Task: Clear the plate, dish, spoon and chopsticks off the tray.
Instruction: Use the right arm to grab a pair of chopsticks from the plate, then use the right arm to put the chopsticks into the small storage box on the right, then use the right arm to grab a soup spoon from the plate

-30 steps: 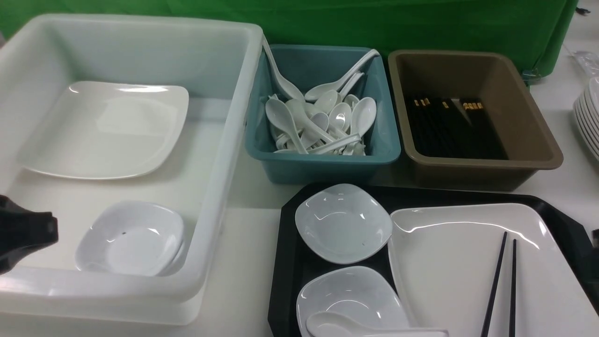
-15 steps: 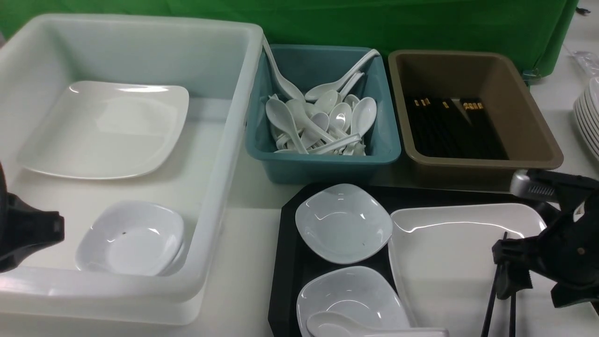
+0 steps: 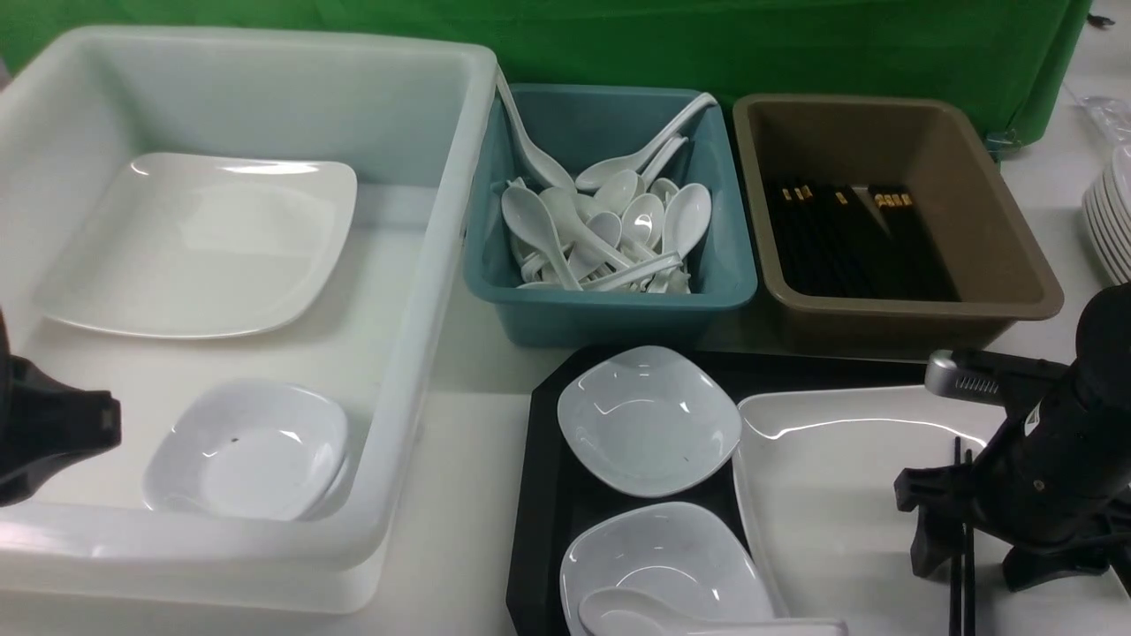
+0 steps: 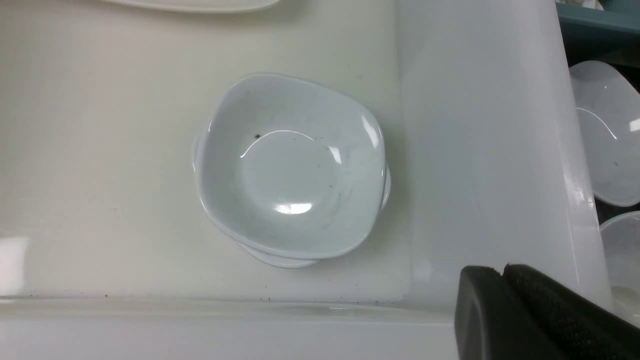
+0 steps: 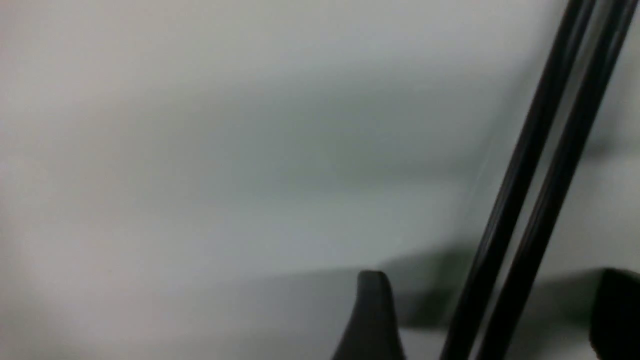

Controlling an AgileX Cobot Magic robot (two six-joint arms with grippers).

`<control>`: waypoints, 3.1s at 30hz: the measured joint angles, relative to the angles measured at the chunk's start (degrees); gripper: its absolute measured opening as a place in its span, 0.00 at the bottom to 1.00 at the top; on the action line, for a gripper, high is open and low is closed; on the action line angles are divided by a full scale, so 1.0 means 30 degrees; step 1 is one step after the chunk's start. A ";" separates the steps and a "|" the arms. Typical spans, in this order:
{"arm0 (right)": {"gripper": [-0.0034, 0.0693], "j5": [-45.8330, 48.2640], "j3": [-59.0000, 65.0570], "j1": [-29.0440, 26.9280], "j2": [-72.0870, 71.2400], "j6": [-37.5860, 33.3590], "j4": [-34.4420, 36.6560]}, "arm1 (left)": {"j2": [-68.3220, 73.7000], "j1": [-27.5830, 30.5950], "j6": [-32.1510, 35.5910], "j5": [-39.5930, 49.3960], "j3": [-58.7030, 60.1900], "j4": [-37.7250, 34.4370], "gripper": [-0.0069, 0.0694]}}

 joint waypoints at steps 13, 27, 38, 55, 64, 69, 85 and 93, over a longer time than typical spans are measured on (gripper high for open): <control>0.23 0.0023 0.0000 0.0000 -0.0084 -0.0303 0.0242 | 0.0000 0.0000 0.0000 0.0000 0.0000 -0.0008 0.11; 0.23 0.1256 -0.2585 0.0059 -0.6178 -0.3843 0.3050 | 0.0000 0.0000 0.0067 -0.0159 0.0000 -0.0338 0.11; 0.23 -0.3061 -1.5554 -0.0607 0.2405 -0.4751 0.0805 | 0.0000 0.0000 0.0506 0.0161 0.0000 -0.1050 0.11; 0.52 -0.5111 -1.7592 -0.1447 0.8639 -0.4855 0.0624 | 0.0000 0.0000 0.0580 0.1401 0.0000 -0.1350 0.11; 0.34 0.5722 -1.8434 -0.1421 0.6417 -0.6861 0.0774 | 0.0000 0.0000 0.0580 0.1483 0.0000 -0.1350 0.11; 0.10 0.9893 -1.6773 -0.0509 0.3513 -0.9507 0.1503 | 0.0000 0.0000 0.0580 0.1430 0.0000 -0.1367 0.11; 0.17 0.9117 -0.5986 0.4318 -0.4025 -1.1401 0.1734 | 0.0641 -0.0826 0.6115 0.0806 -0.0021 -0.7123 0.09; 0.69 0.7128 -0.5020 0.7724 -0.3396 -1.3553 0.1442 | 0.1968 -0.3066 0.6084 0.0733 -0.0036 -0.7323 0.09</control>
